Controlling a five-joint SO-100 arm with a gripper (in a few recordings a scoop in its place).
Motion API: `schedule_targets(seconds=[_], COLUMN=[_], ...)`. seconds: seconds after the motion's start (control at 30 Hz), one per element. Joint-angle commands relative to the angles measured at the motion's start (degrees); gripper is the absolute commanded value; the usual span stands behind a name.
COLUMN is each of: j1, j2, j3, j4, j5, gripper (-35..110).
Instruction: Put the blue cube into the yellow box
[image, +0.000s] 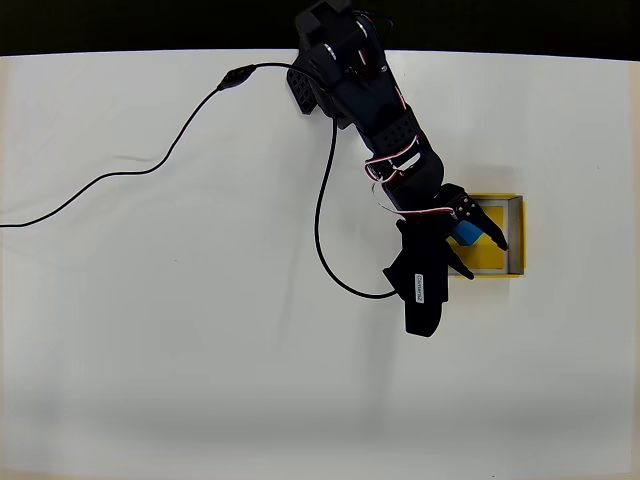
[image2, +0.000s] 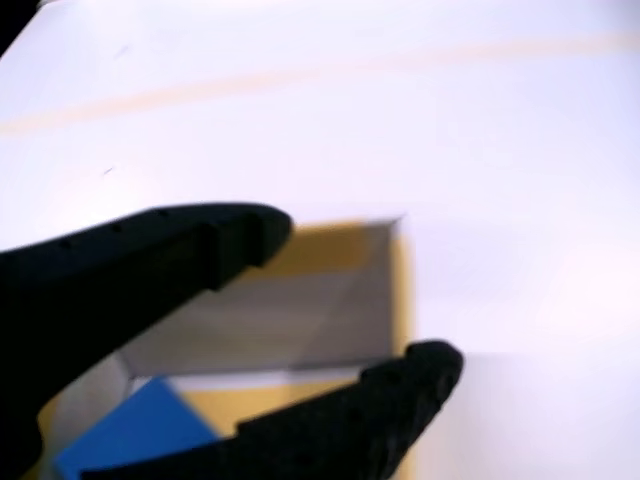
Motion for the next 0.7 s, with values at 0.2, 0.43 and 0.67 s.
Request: schedule_targets(seconds=[0.2,0.43,0.67], j1=[15.9,25.0,32.6], j2=[15.7,33.3,55.6], j3=[-15.6,-2.0,15.9], j4=[18.5,31.6,46.3], j5=[2.1,4.0,2.6], gripper=[13,12,13])
